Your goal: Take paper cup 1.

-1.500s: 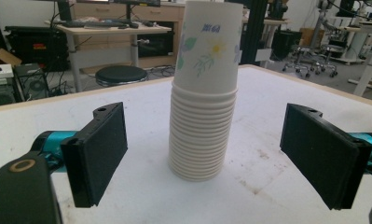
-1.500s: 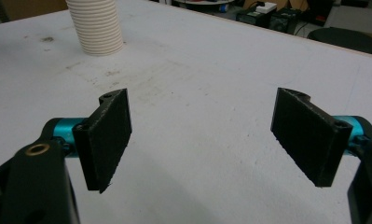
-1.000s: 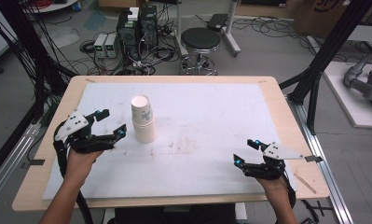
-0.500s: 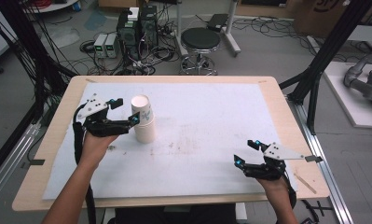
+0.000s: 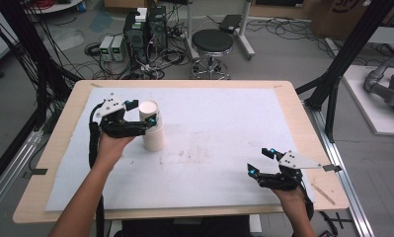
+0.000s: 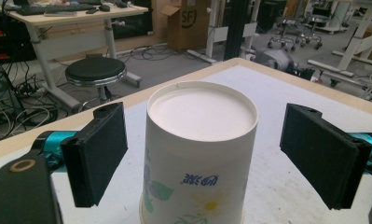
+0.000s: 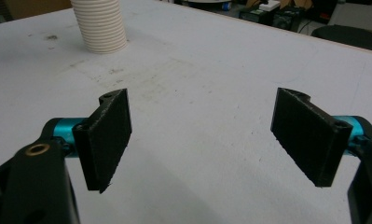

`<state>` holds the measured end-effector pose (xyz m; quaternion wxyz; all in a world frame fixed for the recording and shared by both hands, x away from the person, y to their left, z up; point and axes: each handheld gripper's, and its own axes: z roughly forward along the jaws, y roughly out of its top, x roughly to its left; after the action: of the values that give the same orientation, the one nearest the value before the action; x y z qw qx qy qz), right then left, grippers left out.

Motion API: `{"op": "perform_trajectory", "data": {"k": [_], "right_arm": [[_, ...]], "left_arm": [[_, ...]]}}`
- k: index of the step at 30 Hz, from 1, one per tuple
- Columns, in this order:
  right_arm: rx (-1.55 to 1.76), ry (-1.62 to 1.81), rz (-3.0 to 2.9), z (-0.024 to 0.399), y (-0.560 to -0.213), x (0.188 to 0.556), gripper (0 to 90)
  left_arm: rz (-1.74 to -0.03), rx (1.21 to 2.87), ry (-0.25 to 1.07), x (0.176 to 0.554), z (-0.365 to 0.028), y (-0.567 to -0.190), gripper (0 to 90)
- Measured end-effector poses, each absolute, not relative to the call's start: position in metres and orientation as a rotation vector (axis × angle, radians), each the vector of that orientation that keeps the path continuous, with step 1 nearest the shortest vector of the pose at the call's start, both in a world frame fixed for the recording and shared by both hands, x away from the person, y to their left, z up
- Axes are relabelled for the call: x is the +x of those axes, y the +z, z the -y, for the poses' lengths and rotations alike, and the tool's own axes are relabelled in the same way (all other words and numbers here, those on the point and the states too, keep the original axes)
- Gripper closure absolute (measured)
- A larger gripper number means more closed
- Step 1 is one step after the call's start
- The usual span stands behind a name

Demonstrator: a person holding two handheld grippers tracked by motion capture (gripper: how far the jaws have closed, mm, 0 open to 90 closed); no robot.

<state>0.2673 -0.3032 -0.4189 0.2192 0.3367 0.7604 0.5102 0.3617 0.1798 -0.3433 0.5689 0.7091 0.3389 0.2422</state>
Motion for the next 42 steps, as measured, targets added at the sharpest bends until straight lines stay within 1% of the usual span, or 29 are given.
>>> {"op": "perform_trajectory", "data": {"k": [5,15,25,33,42], "right_arm": [[0.933,1.411,-2.106,0.304,-0.419,0.267,20.8],[0.938,1.411,-2.109,0.305,-0.42,0.267,20.8],[0.943,1.413,-2.106,0.305,-0.419,0.267,20.8],[0.942,1.411,-2.109,0.305,-0.42,0.268,20.8],[0.945,1.409,-2.111,0.305,-0.419,0.267,20.8]], "left_arm": [[-0.823,1.671,0.576,0.369,-0.176,-0.347,15.6],[-0.807,1.679,0.567,0.376,-0.171,-0.351,21.0],[-0.782,1.667,0.561,0.377,-0.171,-0.351,33.2],[-0.776,1.663,0.561,0.378,-0.171,-0.348,33.6],[-0.768,1.631,0.572,0.376,-0.172,-0.335,33.8]]}}
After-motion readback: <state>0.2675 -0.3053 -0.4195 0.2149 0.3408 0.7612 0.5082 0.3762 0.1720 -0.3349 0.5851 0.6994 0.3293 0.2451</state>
